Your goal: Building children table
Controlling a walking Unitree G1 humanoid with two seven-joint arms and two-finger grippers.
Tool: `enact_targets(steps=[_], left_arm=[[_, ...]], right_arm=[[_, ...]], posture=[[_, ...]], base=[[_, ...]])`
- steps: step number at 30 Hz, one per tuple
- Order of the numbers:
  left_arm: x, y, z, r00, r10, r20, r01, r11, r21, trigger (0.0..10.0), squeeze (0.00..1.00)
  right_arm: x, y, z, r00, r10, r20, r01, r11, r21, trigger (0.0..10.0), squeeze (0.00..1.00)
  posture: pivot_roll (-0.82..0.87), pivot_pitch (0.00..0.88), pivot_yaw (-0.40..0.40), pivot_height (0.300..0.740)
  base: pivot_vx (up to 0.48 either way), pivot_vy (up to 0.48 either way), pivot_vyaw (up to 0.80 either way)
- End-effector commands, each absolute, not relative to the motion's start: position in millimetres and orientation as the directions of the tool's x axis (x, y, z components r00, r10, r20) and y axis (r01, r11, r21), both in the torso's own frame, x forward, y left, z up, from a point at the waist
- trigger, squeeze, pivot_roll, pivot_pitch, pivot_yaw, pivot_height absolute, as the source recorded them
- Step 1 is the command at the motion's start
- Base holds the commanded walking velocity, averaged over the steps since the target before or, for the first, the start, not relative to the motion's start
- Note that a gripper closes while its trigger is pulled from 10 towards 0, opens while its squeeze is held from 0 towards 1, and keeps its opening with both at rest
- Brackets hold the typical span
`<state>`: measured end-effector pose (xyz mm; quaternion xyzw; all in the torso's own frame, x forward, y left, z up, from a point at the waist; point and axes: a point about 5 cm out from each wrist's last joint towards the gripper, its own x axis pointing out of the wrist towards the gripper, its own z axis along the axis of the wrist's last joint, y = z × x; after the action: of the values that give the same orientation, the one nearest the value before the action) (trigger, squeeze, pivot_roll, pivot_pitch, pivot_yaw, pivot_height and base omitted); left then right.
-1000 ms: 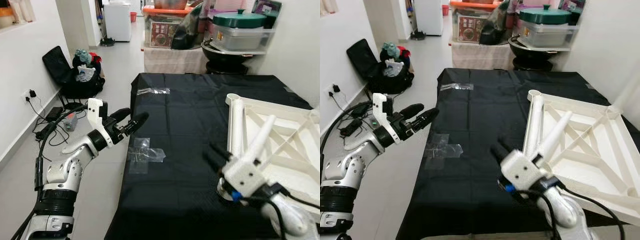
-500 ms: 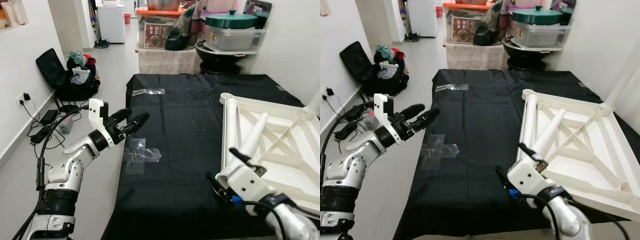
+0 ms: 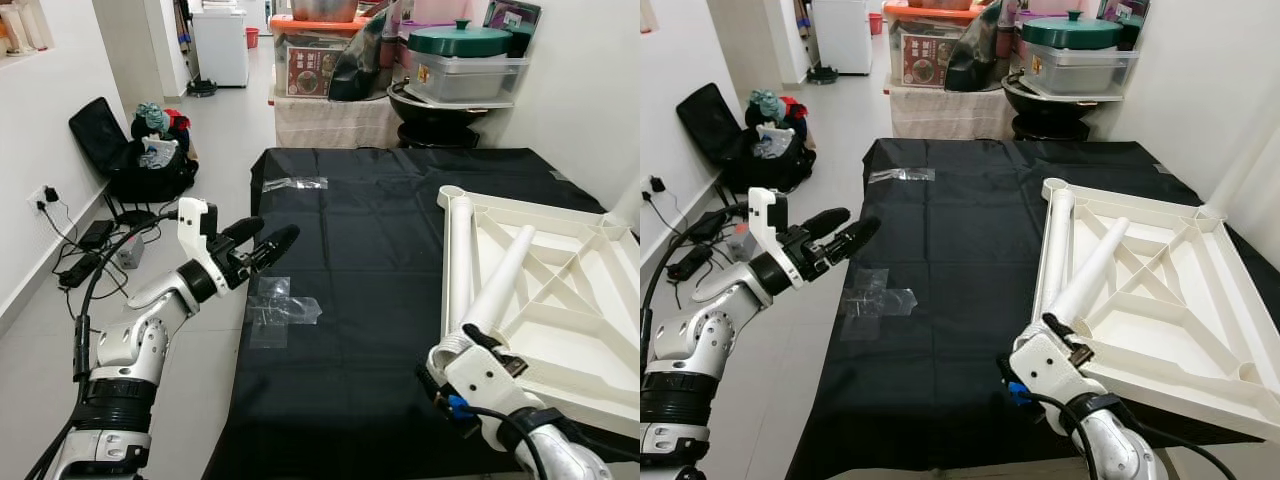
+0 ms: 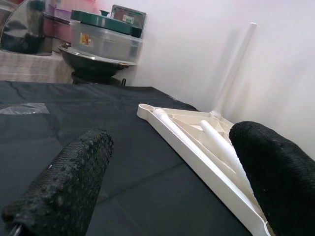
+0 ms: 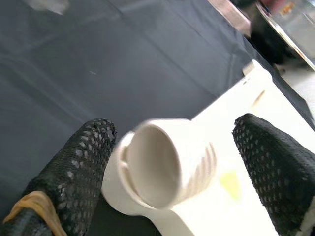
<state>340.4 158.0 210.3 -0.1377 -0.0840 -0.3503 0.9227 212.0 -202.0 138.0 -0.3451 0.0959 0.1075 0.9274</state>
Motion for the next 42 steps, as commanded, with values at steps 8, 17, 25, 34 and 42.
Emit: enact_targets(steps=[8,17,25,34,42], left_arm=[[339,158,204,0.750,-0.617,0.238,0.659,0.725,-0.199,10.0,0.00],[339,158,205,0.750,-0.617,0.238,0.659,0.725,-0.199,10.0,0.00],[338,157,203,0.753,-0.614,0.237,0.656,0.728,-0.200,10.0,0.00],[338,158,202,0.759,-0.608,0.231,0.649,0.734,-0.200,10.0,0.00],[339,157,202,0.763,-0.605,0.227,0.645,0.738,-0.199,10.0,0.00]], right_arm=[[212,-208,131,0.957,0.035,-0.288,-0.219,0.741,-0.635,10.0,1.00],[219,-211,128,0.961,-0.060,-0.268,-0.140,0.734,-0.665,10.0,1.00],[233,-209,125,0.966,-0.153,-0.207,-0.014,0.772,-0.635,10.0,1.00],[231,-210,112,0.954,-0.187,-0.235,0.008,0.800,-0.600,0.0,1.00],[231,-214,111,0.950,-0.224,-0.220,0.055,0.810,-0.584,0.0,1.00]], posture=[[-0.04,0.000,-0.038,0.740],[-0.03,0.000,-0.041,0.740],[-0.02,0.000,-0.049,0.740],[-0.02,0.000,-0.047,0.740],[-0.02,0.000,-0.044,0.740]], base=[[0.000,0.000,0.00],[0.000,0.000,0.00],[0.000,0.000,0.00],[0.000,0.000,0.00],[0.000,0.000,0.00]])
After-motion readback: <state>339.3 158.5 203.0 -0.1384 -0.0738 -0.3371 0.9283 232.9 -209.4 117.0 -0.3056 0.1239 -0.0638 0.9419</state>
